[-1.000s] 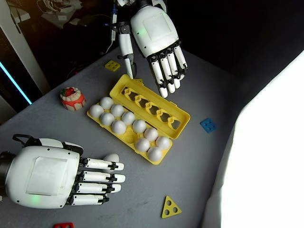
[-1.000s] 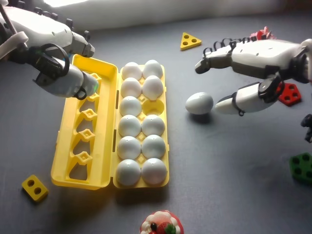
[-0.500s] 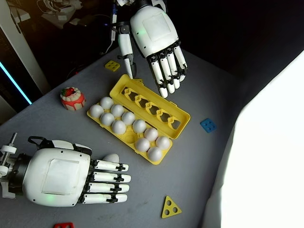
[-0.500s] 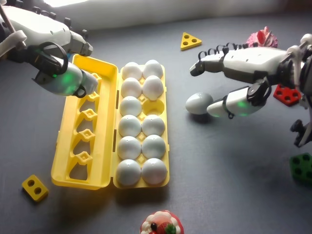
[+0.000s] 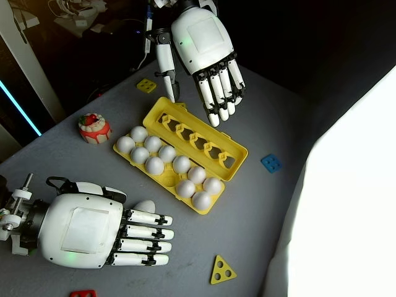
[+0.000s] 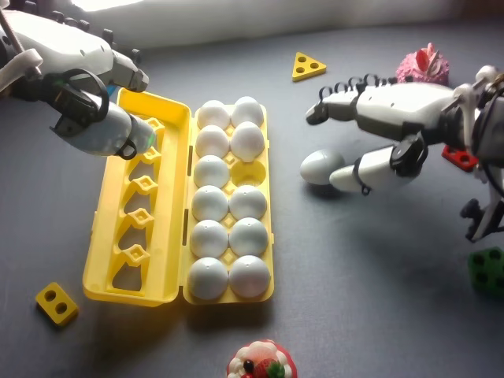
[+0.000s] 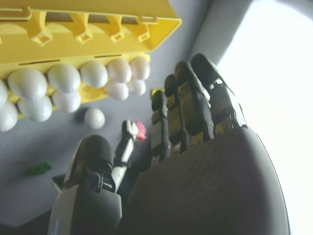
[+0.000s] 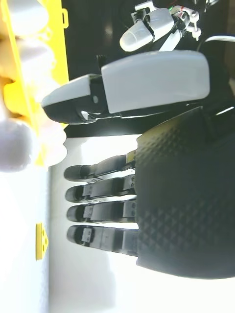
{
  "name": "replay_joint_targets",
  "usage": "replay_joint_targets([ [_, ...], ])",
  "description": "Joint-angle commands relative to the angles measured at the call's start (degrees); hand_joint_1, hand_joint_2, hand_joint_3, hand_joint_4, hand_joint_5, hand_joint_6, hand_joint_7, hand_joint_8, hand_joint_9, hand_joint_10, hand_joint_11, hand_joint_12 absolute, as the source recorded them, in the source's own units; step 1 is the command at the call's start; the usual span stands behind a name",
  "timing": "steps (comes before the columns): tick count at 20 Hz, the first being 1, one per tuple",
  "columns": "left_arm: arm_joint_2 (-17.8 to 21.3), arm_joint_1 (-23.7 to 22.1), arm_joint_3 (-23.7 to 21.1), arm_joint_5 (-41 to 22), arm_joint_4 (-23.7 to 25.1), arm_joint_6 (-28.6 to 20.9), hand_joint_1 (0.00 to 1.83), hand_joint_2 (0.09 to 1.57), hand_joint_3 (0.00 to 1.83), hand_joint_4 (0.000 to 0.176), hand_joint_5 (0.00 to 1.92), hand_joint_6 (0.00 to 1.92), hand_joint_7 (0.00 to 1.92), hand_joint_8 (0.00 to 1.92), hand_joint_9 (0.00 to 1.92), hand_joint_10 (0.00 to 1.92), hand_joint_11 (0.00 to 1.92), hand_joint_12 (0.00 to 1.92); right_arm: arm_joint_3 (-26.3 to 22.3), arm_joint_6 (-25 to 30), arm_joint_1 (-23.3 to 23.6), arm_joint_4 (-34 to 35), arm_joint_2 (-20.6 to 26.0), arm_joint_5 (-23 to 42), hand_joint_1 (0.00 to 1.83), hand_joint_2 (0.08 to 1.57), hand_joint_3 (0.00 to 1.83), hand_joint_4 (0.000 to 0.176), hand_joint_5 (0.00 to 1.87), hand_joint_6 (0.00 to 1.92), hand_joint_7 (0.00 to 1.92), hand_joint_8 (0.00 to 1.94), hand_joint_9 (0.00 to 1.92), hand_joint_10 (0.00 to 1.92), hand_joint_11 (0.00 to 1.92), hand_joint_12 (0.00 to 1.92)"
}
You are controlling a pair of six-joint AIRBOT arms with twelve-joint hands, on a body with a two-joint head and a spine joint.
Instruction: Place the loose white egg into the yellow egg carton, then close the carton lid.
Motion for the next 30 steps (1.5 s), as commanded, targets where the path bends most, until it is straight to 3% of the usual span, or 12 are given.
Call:
replay_joint_targets([
  [1,0.07,-0.67,0.35,-2.45,2.94,0.03,0.22,1.34,0.0,0.013,0.27,0.01,0.3,0.0,0.33,0.01,0.0,0.99,0.57,0.08,0.24,-0.47,0.08,4.59,0.83,1.19,0.02,0.0,0.11,0.41,0.12,0.0,0.03,0.07,0.0,0.0],
  [14,0.05,-0.67,0.5,-2.29,3.24,-0.04,0.17,1.34,0.0,0.022,0.24,0.0,0.3,0.0,0.33,0.0,0.0,0.97,2.99,-0.72,-0.96,1.07,-2.7,5.48,0.83,1.18,0.02,0.0,0.12,0.44,0.09,0.01,0.01,0.04,0.0,0.0],
  [25,0.02,-0.69,0.86,-2.38,3.42,-0.04,0.2,1.34,0.0,0.015,0.26,0.01,0.3,0.01,0.33,0.01,0.0,0.98,3.98,-0.97,-1.35,1.07,-4.03,5.42,0.85,1.17,0.02,0.0,0.12,0.46,0.1,0.01,0.02,0.04,0.0,0.0],
  [30,-0.01,-0.73,1.26,-2.52,3.42,-0.04,0.13,1.35,0.0,0.018,0.26,0.0,0.3,0.0,0.34,0.01,0.0,1.01,4.22,-1.04,-1.42,1.07,-4.25,5.42,0.86,1.17,0.02,0.0,0.13,0.48,0.1,0.0,0.02,0.03,0.0,0.0],
])
